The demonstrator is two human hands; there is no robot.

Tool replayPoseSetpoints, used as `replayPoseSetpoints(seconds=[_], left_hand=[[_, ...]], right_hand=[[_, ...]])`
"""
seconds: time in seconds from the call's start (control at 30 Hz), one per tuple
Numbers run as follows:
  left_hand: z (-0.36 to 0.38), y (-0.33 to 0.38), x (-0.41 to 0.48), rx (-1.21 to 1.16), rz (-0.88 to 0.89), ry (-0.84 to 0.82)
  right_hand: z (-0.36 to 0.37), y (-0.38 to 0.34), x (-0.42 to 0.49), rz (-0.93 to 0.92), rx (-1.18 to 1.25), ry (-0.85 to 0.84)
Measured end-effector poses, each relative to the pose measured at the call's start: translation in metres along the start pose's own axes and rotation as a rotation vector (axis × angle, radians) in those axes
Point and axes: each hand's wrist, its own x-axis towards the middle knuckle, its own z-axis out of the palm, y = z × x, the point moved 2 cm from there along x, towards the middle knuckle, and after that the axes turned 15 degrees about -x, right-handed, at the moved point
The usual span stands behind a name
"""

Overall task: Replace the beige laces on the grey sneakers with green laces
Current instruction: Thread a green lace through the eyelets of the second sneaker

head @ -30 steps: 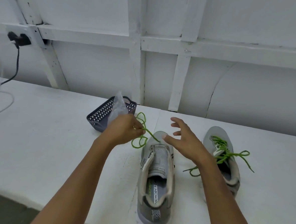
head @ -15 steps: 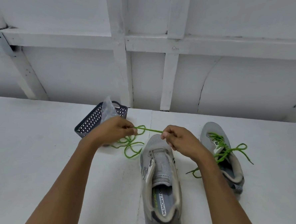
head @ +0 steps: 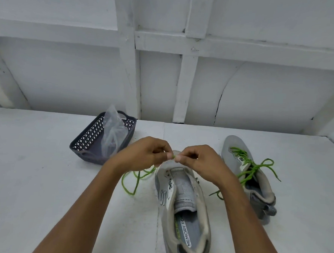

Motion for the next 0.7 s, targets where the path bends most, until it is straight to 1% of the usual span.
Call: replayPoseSetpoints(seconds=[0.07,0.2,0.3,0.4,0.47,0.53,0.6,0.7], left_hand=[[-0.003,-0.001,0.001,0.02,-0.007,-0.002],[0.001,-0.002,0.0,-0.026,-0.066,-0.062],[0.003,-0.001,0.001,0.048,-0.005,-0.028],[-0.004,-0.011,-0.001,0.124,-0.015,0.046],[-0.007,-0.017,-0.004,0.242,-0.057,0.017],[-0.005,-0.021,-0.006,0.338,-0.081,-0.025],[-0.002,-0.022,-0.004,0.404,-0.096,-0.033],[0.003,-0.023,0.0,0.437,-0.122,-0.037]], right_hand=[[-0.001,0.002,-0.002,0.013,-0.025,-0.004],[0.004,-0.002,-0.003,0.001,-0.066,-0.03],[0.004,-0.006,-0.002,0.029,-0.034,0.01],[0.0,0.001,-0.003,0.055,-0.049,0.019],[-0.003,0.006,-0.006,0.058,-0.132,-0.013],[-0.001,0.007,-0.006,0.064,-0.212,-0.088],[0.006,0.003,-0.004,0.076,-0.243,-0.149],[0.017,0.002,0.0,0.09,-0.291,-0.128]])
